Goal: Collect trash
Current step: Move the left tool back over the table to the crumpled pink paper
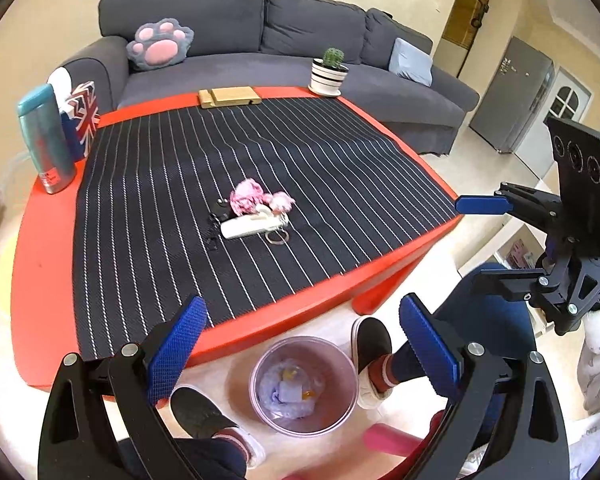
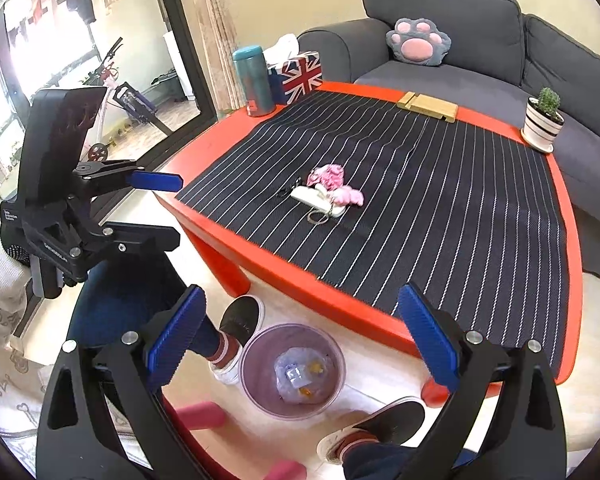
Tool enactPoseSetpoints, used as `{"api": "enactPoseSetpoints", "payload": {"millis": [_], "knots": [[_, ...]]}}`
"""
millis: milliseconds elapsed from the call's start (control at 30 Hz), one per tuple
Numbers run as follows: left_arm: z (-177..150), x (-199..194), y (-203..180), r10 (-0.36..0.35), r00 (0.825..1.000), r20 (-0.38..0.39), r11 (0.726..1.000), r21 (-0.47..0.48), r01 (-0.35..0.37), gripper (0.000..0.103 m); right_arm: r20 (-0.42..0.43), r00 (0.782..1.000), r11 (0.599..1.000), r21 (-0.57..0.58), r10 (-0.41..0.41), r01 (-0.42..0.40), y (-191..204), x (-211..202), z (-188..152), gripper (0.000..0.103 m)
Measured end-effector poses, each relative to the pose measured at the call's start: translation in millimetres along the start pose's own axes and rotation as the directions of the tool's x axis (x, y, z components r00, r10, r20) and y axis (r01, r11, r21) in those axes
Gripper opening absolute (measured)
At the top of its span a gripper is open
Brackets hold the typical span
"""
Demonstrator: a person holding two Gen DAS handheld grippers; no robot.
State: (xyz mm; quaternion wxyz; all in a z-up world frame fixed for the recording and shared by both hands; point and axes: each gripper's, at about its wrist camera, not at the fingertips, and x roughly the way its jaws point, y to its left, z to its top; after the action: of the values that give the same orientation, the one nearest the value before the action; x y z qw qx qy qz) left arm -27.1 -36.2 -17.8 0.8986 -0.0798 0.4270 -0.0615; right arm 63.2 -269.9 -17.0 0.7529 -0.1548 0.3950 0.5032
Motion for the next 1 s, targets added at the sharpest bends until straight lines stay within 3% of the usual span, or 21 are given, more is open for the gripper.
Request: {"api": "enactPoseSetpoints", "payload": {"millis": [600, 800, 1000], "knots": [[67, 43, 35, 0.009, 0.999, -0.047, 1.000, -0.022, -0.010, 0.093, -0.017, 1.000, 0.999, 0.029, -0.019, 0.019, -27, 24, 21, 0.095], [88, 75, 43, 0.005, 0.993, -0.114, 1.000, -0.015, -0.007, 0.093, -0.025, 1.000, 0.999, 0.047, -0.016, 0.018, -34, 28, 19, 0.095], [103, 112, 55, 0.012, 0.977, -0.211, 0.999, -0.034, -0.020, 0.093, -0.030, 0.999, 0.998, 0.063, -0.020, 0.022, -39, 28, 15, 0.095]]}}
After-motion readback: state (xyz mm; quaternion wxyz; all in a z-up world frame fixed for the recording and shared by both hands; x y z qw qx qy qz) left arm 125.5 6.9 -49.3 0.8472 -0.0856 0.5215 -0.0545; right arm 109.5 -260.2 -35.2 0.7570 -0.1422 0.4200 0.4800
